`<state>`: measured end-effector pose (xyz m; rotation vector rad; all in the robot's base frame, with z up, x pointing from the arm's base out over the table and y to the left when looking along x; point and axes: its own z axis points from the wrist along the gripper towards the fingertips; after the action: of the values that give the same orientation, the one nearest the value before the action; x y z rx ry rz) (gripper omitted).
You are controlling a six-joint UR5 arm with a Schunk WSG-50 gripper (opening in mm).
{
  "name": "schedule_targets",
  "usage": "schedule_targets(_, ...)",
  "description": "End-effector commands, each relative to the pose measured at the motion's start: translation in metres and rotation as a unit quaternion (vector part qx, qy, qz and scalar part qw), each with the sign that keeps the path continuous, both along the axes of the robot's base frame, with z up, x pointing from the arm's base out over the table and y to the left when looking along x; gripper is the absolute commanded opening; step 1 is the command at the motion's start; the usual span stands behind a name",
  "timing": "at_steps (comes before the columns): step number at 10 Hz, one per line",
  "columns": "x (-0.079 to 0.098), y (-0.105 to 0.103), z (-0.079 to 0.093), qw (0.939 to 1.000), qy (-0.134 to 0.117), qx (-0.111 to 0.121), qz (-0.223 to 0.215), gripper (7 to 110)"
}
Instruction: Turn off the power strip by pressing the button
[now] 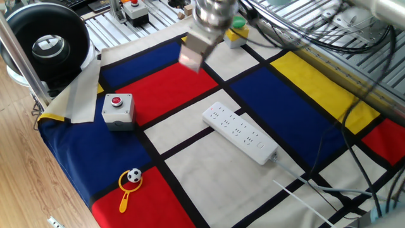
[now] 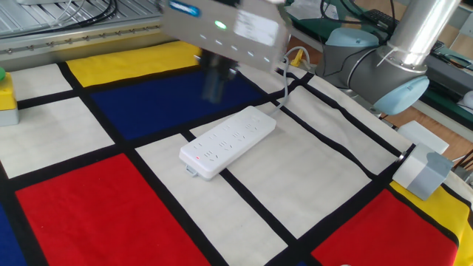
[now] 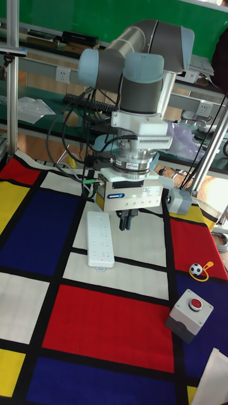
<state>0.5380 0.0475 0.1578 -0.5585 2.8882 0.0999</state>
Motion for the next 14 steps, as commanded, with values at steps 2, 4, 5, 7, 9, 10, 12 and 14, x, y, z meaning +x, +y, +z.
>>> schedule_targets(2, -0.06, 0.013, -0.033, 0.9998, 0.007, -0.011, -0.018, 7)
schedule_targets(4, -0.078, 0.004, -0.047, 0.9997, 0.014, -0.016, -0.009, 7)
schedule_targets(5, -0.087, -0.001, -0.052, 0.9995, 0.021, -0.022, -0.009, 7)
schedule_targets(7, -0.09, 0.001, -0.053, 0.9995, 0.026, -0.016, -0.007, 7)
schedule_targets(9, -0.095, 0.0, -0.053, 0.9989, 0.037, -0.016, -0.022, 7)
schedule_targets(10, -0.1, -0.005, -0.054, 0.998, 0.049, -0.027, -0.032, 7)
schedule_targets(12, -0.11, -0.006, -0.055, 0.9968, 0.068, -0.029, -0.031, 7)
schedule_targets(14, -0.122, 0.016, -0.054, 0.9955, 0.092, 0.013, -0.017, 7)
